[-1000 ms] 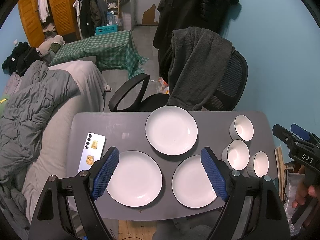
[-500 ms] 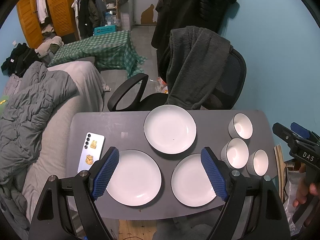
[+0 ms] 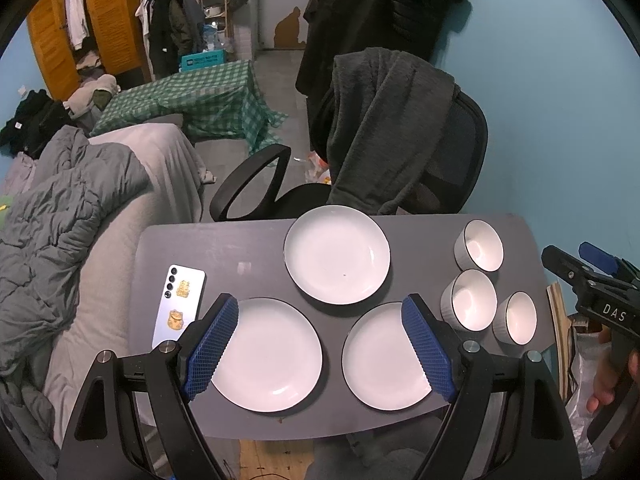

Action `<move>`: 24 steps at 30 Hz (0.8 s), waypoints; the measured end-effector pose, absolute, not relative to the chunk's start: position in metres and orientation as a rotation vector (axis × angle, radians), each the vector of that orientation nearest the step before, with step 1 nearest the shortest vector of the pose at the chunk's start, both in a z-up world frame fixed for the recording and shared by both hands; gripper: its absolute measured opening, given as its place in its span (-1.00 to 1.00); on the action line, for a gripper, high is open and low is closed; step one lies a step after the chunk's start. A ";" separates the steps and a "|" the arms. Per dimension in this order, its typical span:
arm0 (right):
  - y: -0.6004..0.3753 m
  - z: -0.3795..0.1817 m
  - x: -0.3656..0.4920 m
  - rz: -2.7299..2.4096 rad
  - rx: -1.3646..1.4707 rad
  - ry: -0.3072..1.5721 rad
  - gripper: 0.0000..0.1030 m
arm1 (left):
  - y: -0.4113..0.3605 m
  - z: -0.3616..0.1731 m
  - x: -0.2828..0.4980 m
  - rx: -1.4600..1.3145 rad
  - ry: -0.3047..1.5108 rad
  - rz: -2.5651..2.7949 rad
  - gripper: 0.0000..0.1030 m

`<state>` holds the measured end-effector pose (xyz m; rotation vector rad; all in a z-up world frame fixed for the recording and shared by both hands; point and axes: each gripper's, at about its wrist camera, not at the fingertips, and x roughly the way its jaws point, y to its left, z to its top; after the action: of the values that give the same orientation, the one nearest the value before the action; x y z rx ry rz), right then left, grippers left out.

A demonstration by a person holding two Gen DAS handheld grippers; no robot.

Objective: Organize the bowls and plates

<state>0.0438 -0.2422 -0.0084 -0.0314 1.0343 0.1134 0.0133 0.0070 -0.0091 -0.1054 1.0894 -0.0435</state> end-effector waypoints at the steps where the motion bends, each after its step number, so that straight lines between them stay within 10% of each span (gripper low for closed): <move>1: -0.243 -0.009 0.045 0.113 -0.033 1.036 0.89 | 0.007 -0.011 0.014 -0.105 1.093 -0.048 0.65; 24: -0.263 -0.075 0.042 0.111 0.037 1.188 0.89 | -0.002 -0.101 0.028 -0.062 1.225 -0.217 0.65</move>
<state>0.0418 -0.2633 -0.0751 0.0366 1.1883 0.1105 0.0284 -0.0021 -0.1007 -0.0624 1.2248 -0.2165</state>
